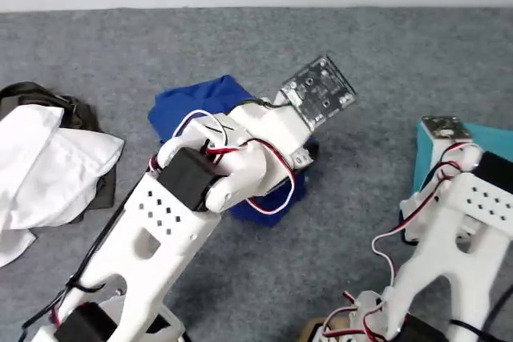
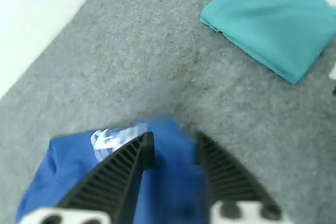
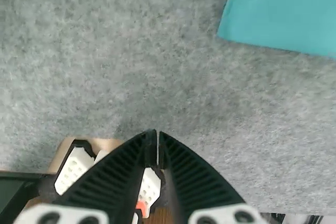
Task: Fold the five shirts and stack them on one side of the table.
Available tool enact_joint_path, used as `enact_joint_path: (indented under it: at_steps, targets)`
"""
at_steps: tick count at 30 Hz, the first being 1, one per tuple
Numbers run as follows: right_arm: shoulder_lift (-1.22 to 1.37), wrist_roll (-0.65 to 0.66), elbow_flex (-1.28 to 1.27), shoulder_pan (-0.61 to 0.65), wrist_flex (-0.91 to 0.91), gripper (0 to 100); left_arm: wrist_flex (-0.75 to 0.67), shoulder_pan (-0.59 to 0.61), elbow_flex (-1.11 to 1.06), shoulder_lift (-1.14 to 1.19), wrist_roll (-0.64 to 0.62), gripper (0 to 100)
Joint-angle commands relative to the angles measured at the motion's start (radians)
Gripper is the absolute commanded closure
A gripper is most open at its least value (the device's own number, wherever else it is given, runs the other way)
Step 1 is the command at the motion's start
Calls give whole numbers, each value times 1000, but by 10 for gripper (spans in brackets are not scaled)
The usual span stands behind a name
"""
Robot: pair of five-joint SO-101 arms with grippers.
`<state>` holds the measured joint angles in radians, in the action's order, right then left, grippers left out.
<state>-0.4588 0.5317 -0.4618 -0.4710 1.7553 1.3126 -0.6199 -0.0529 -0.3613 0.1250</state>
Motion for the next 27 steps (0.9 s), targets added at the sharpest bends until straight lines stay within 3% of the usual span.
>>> enact_joint_path:
  at_steps: [1, 7, 11, 18, 27]
  targets:
    - [-31, 8, -11, 8, 41, 988, 51, 140, 12, -49, 9, 797]
    - [-31, -29, -15, 13, 39, 988, 244, 416, 4, -71, 155, 798]
    - [-31, -54, -15, 15, 39, 988, 324, 430, -54, -77, 206, 795]
    - [-31, -55, -15, 13, 39, 988, 288, 236, -323, -75, 212, 767]
    - [-31, -55, -15, 12, 39, 988, 104, -80, -544, -69, 64, 738]
